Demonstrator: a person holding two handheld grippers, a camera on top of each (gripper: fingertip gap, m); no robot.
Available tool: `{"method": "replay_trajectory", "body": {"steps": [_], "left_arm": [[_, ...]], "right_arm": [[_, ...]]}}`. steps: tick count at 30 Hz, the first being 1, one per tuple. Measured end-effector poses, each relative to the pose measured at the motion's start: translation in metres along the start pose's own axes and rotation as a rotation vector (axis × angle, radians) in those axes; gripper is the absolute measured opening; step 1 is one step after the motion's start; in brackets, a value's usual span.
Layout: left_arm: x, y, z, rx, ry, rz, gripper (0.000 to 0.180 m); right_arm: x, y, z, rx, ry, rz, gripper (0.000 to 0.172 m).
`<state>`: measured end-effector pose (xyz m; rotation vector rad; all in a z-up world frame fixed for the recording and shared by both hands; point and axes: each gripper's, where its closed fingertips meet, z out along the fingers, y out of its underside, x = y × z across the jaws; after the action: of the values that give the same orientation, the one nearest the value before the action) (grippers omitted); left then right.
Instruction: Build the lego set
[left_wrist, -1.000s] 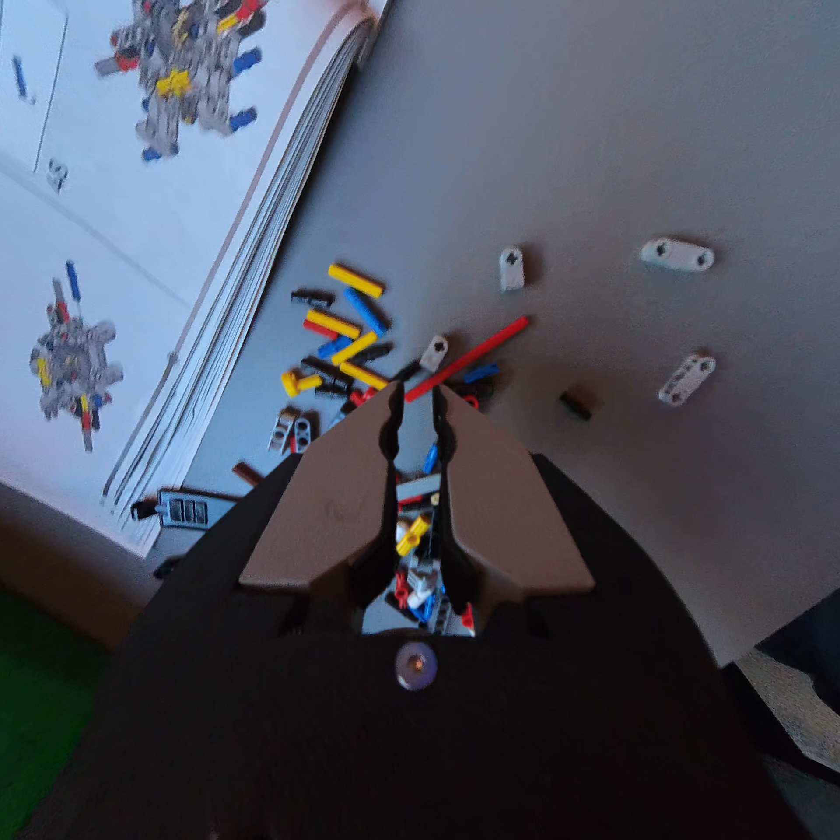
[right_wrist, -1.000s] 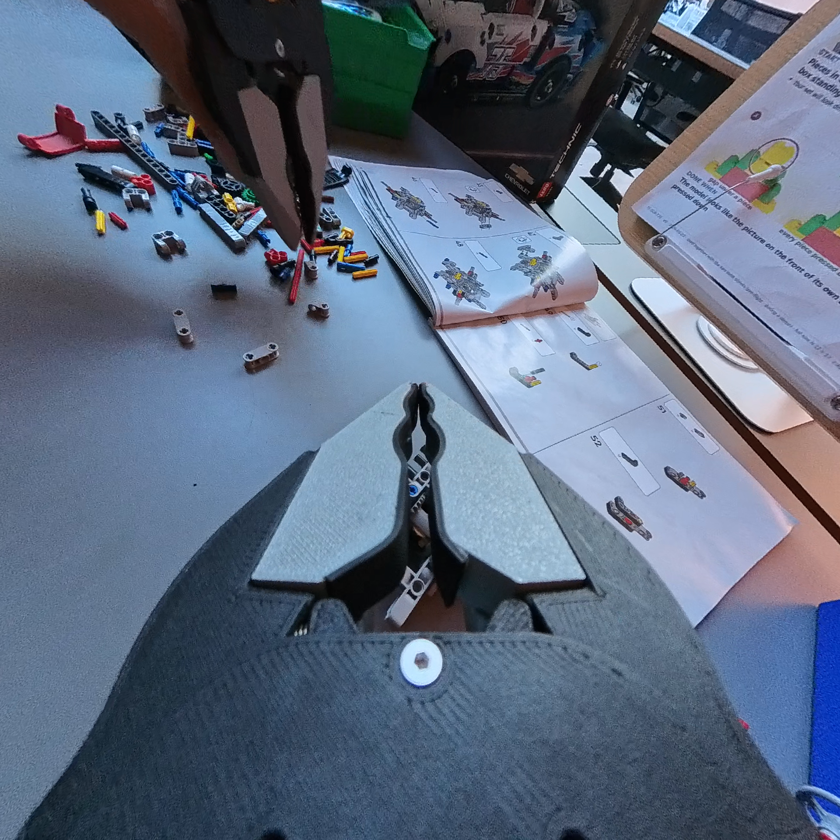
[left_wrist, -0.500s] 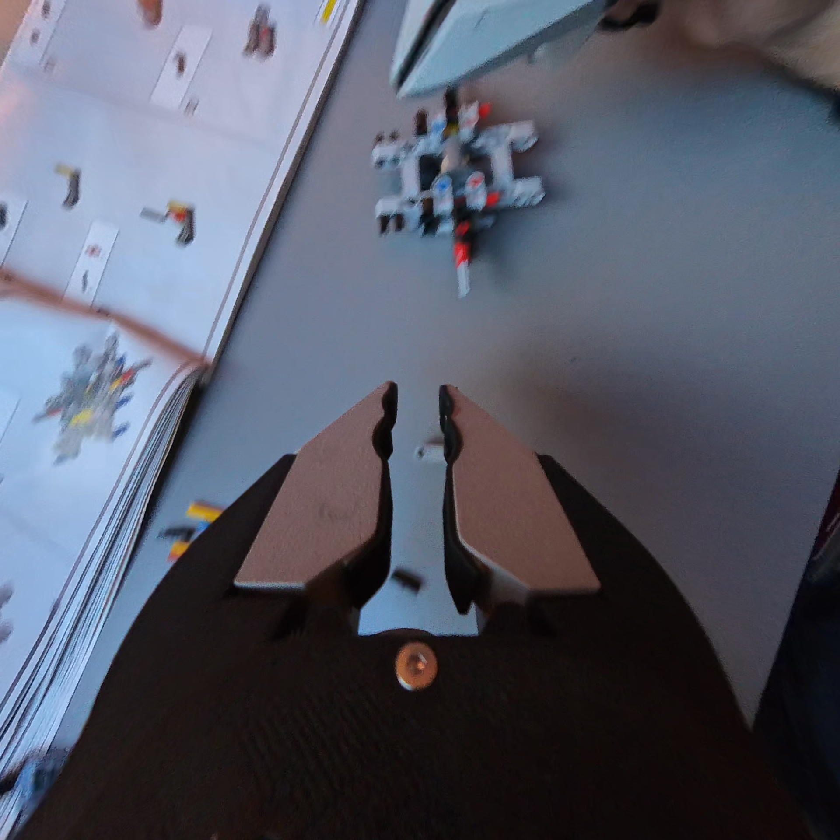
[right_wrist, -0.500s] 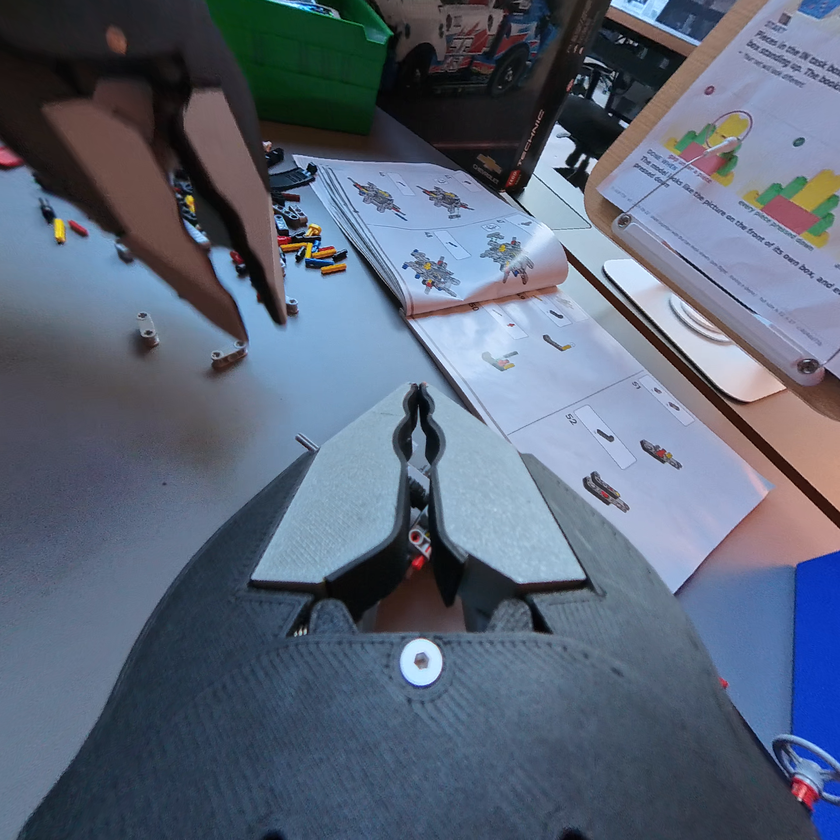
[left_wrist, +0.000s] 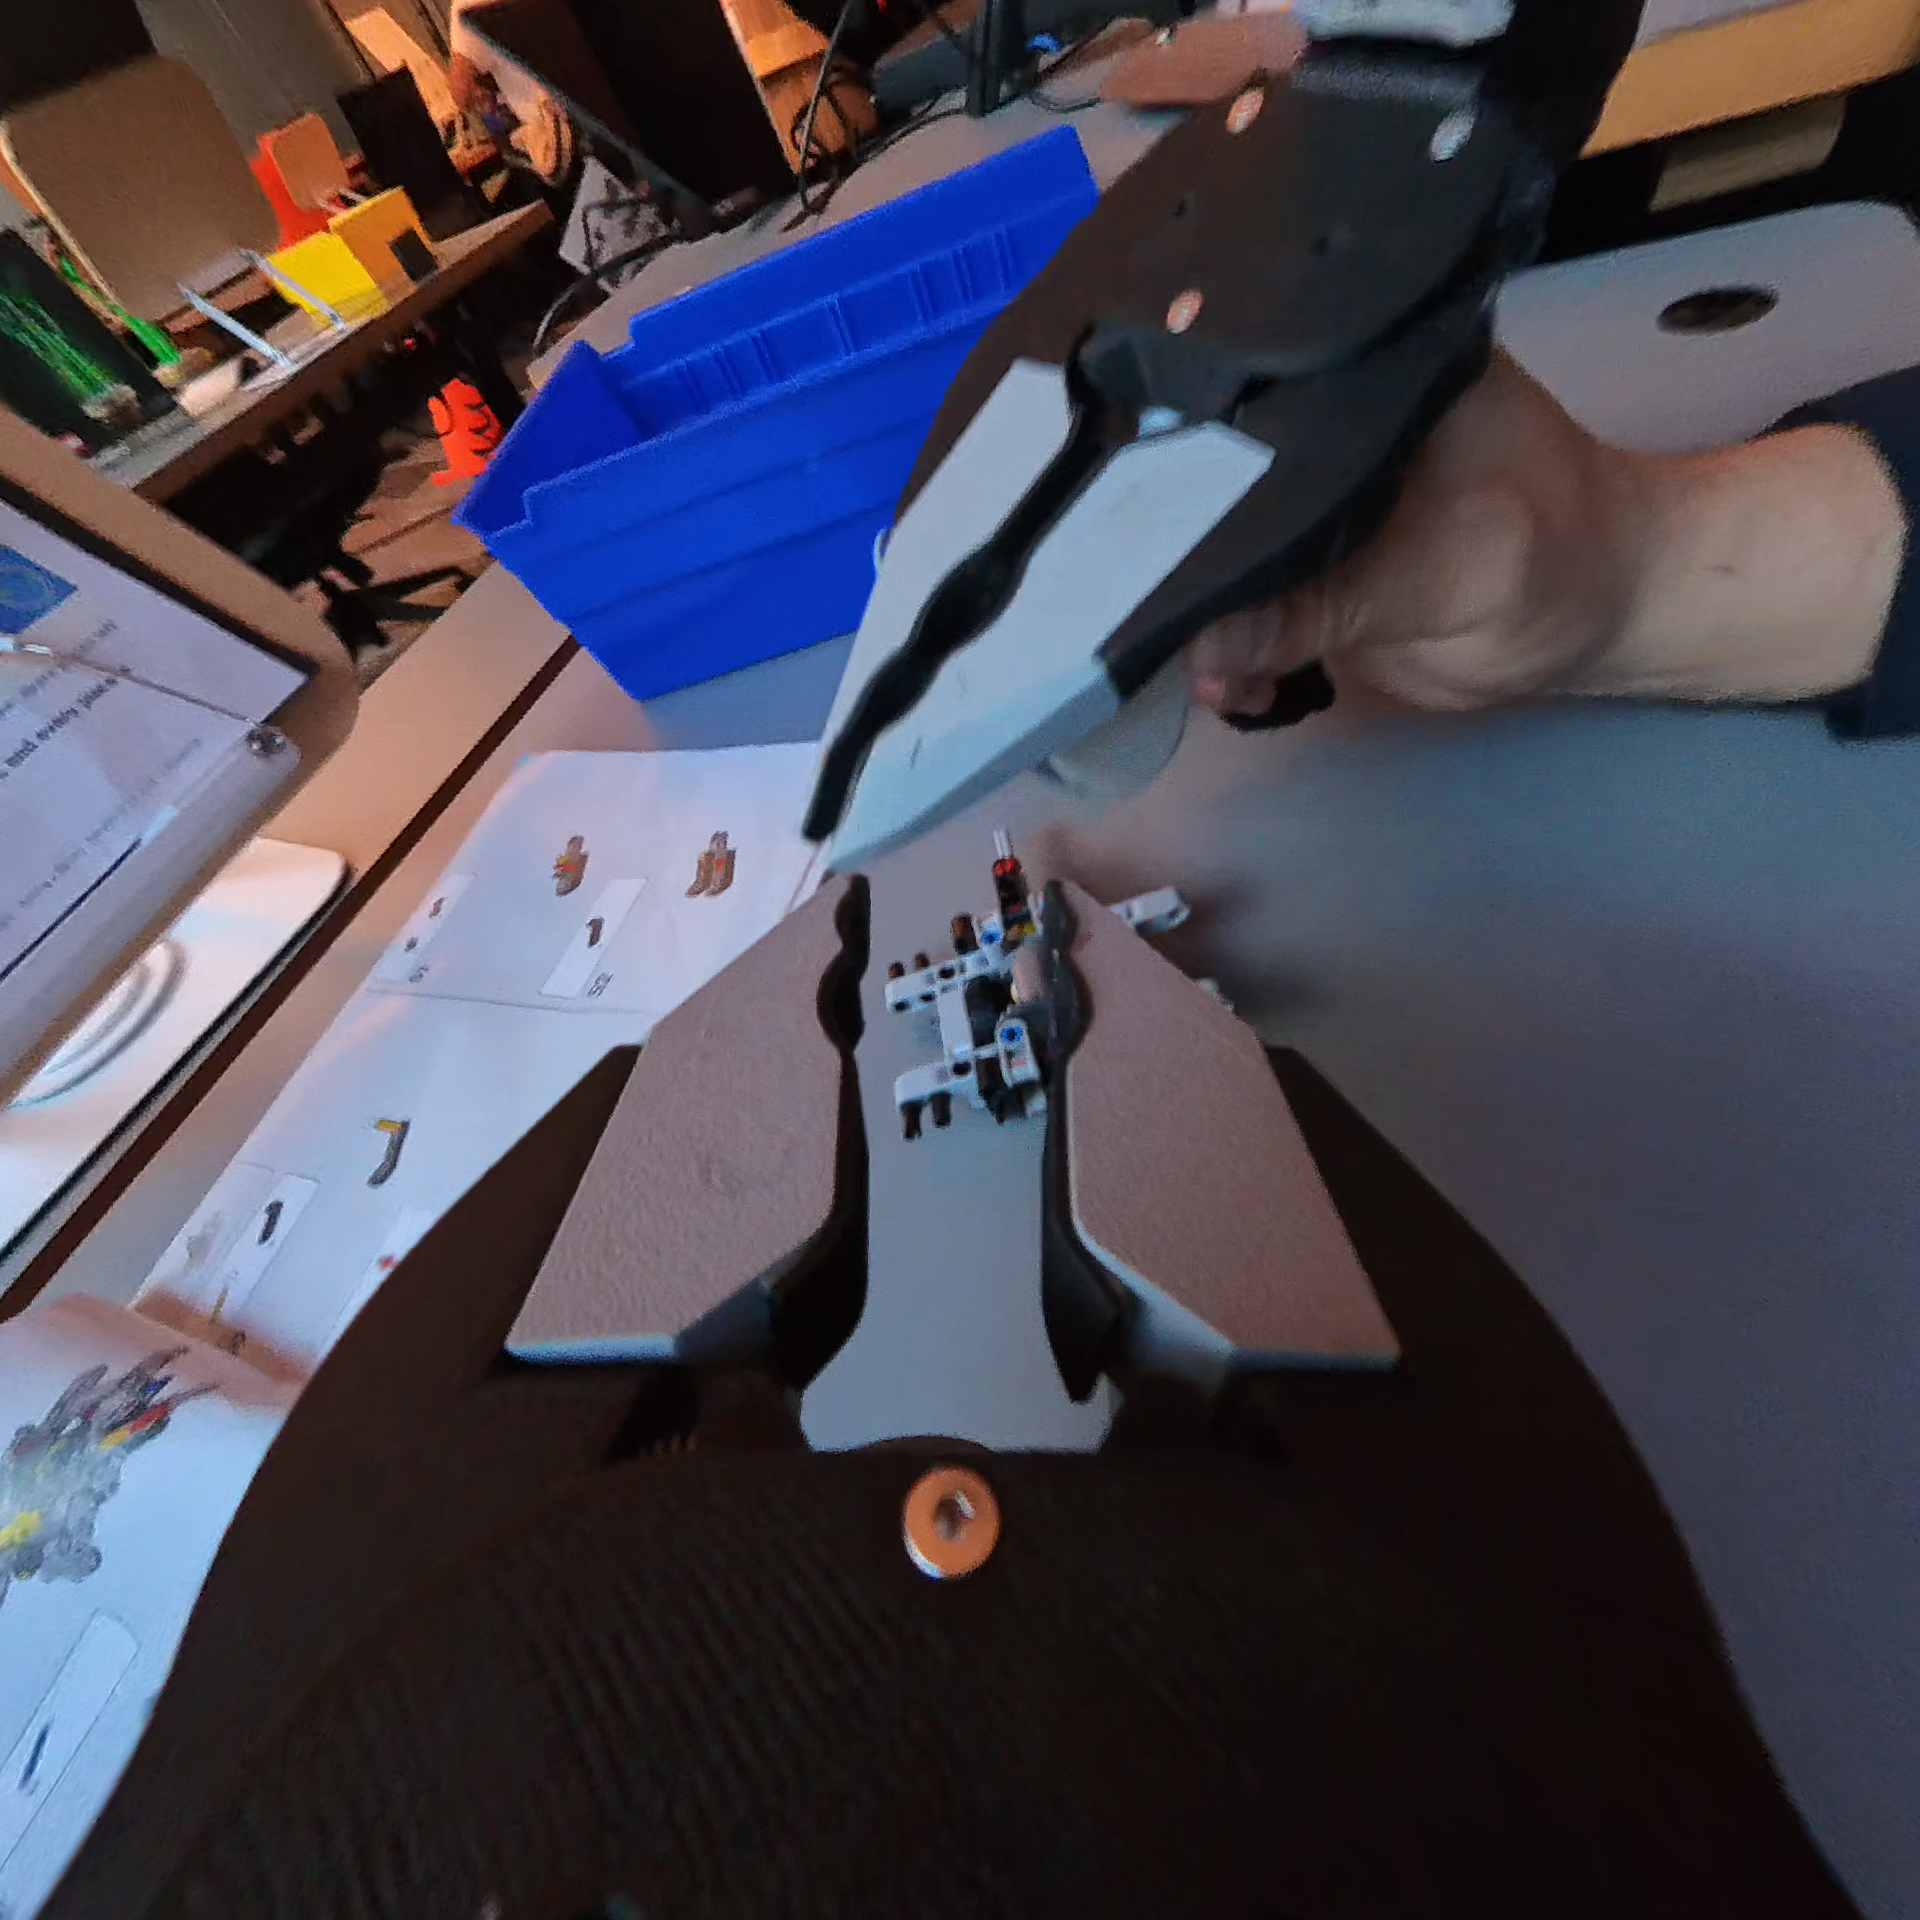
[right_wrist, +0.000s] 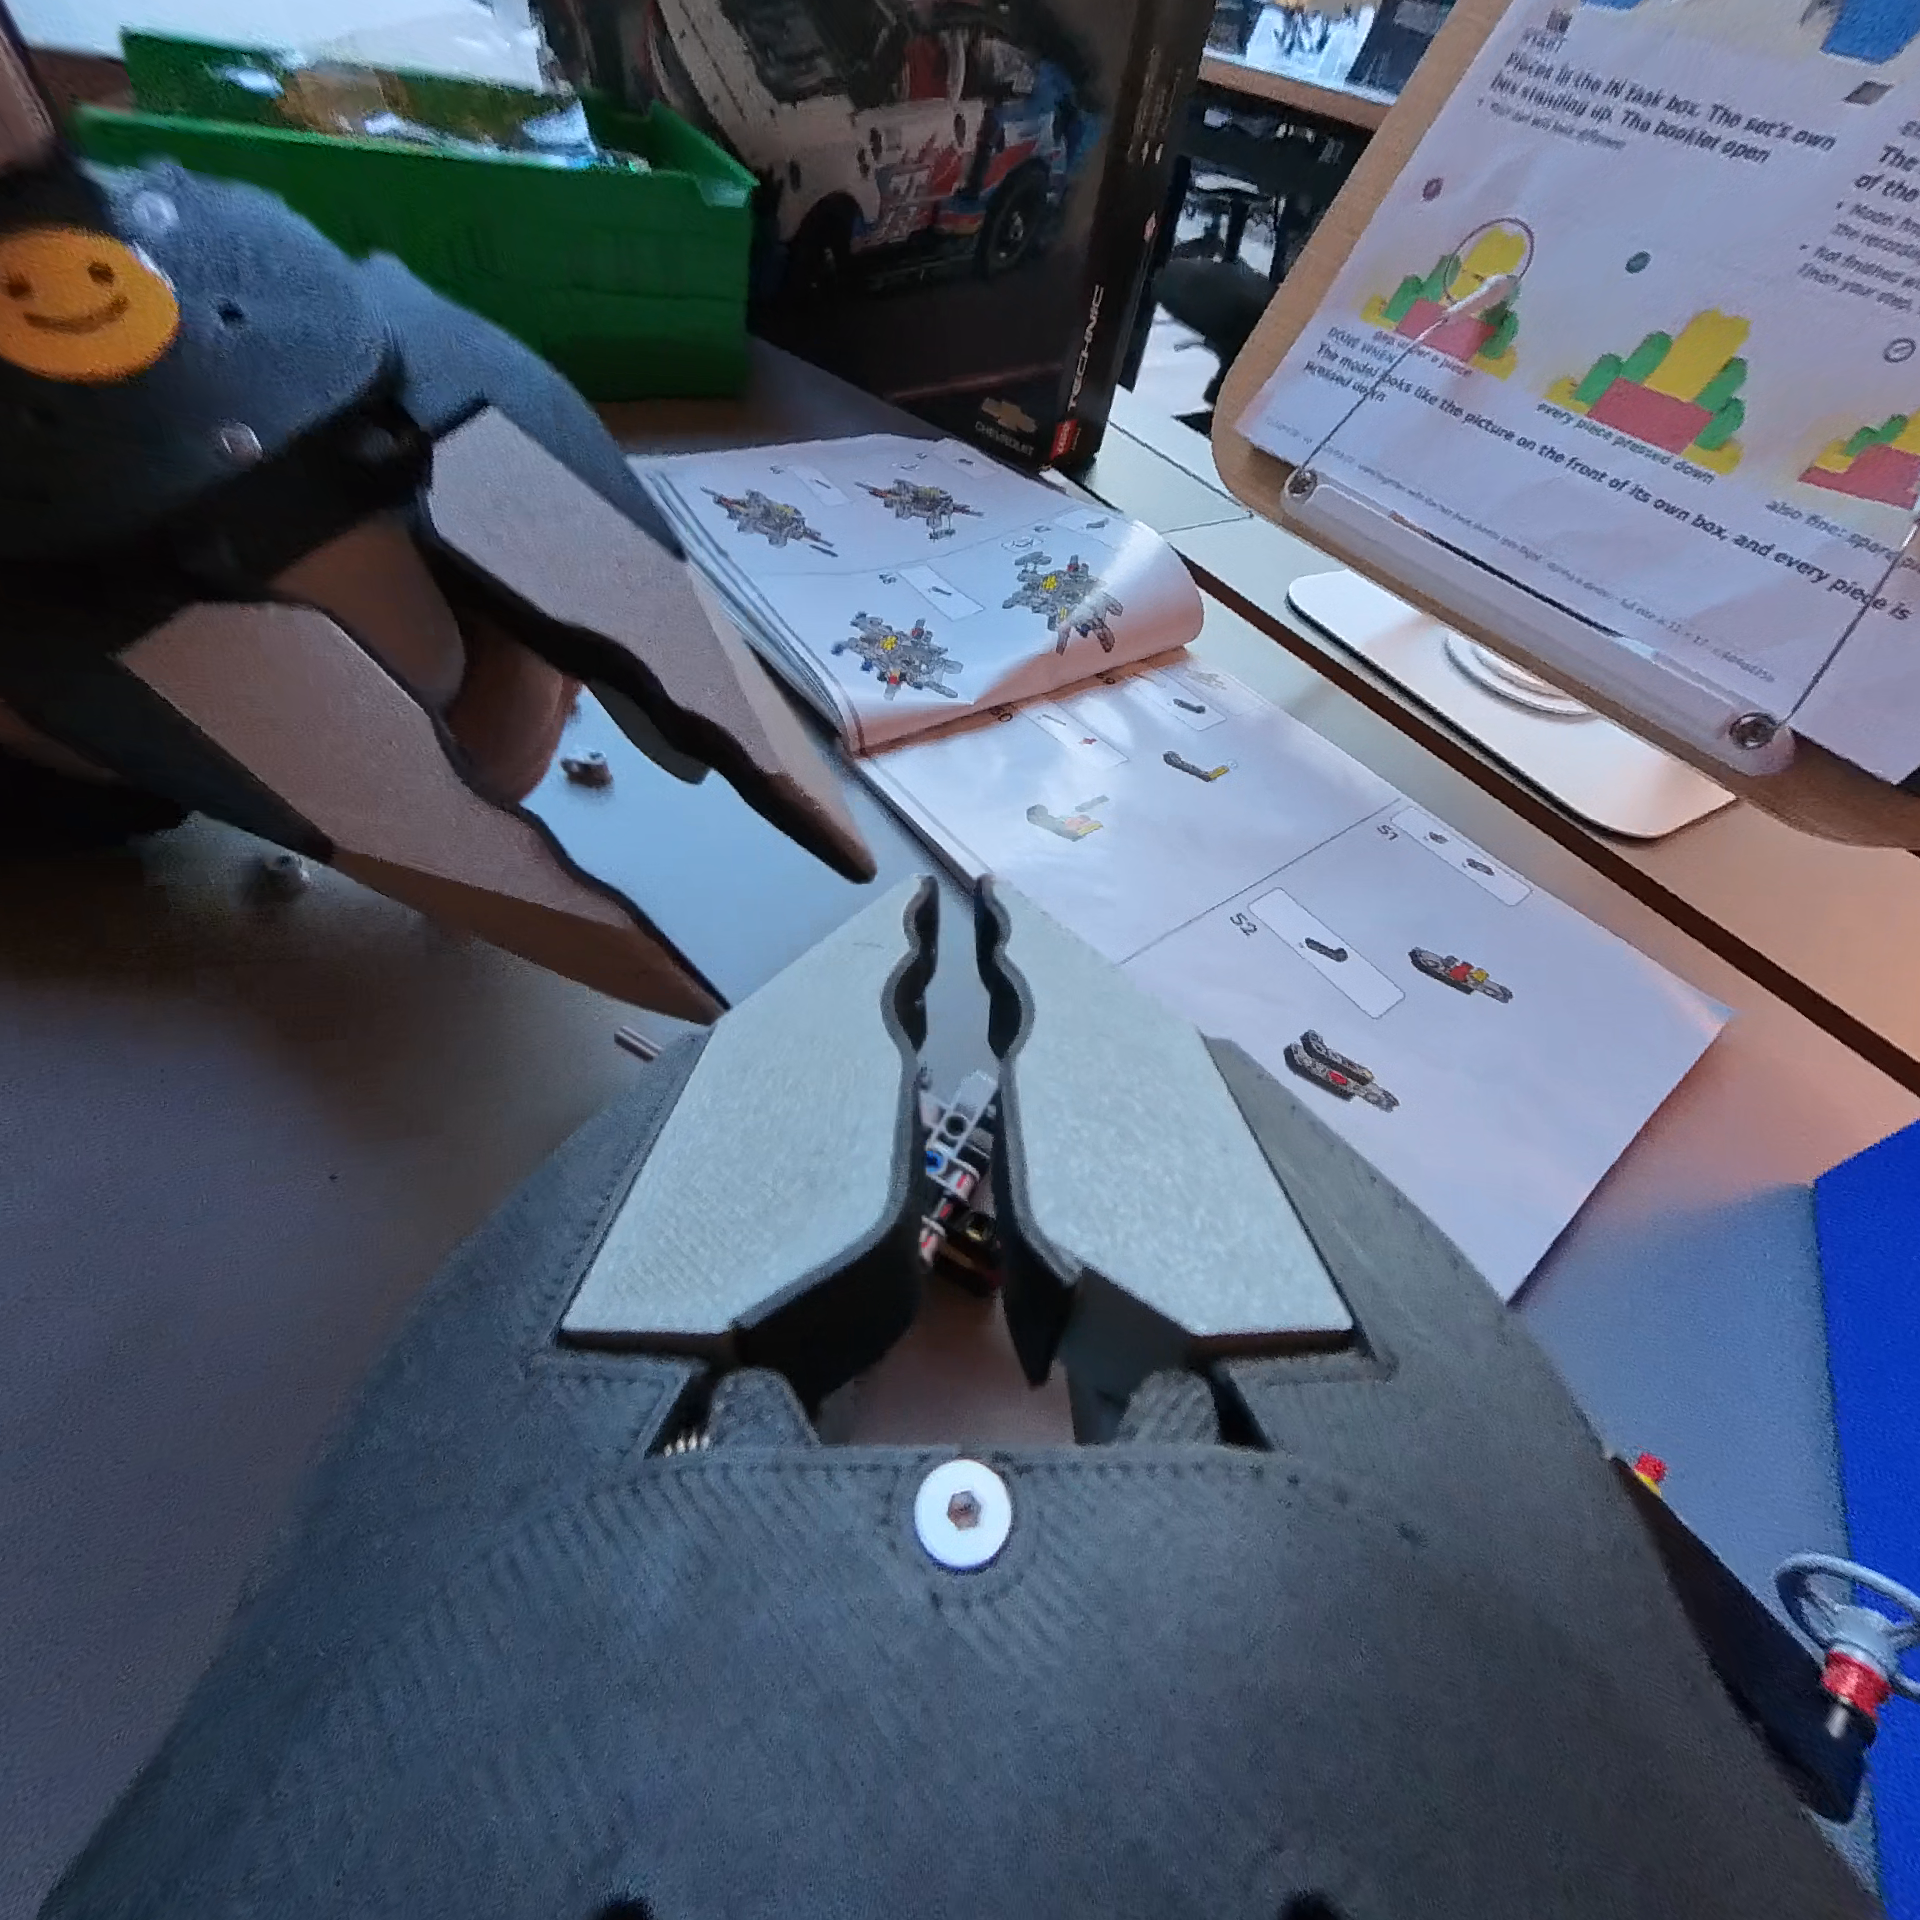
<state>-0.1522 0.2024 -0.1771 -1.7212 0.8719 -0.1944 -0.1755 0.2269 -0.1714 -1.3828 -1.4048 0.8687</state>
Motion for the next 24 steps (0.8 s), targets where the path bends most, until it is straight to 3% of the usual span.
{"method": "replay_trajectory", "body": {"steps": [9,19,24], "left_arm": [[0.004,0.005,-0.010,-0.076,-0.096,0.125,0.022],[-0.017,0.015,-0.019,-0.137,-0.161,0.006,0.011],[-0.016,0.021,-0.017,-0.135,-0.122,-0.083,0.010]], "right_arm": [[0.014,-0.016,0.017,0.056,0.055,0.039,0.006],[0.017,-0.014,0.047,0.006,0.007,-0.038,0.012],[-0.001,-0.030,0.032,0.130,-0.019,-0.050,0.011]]}}
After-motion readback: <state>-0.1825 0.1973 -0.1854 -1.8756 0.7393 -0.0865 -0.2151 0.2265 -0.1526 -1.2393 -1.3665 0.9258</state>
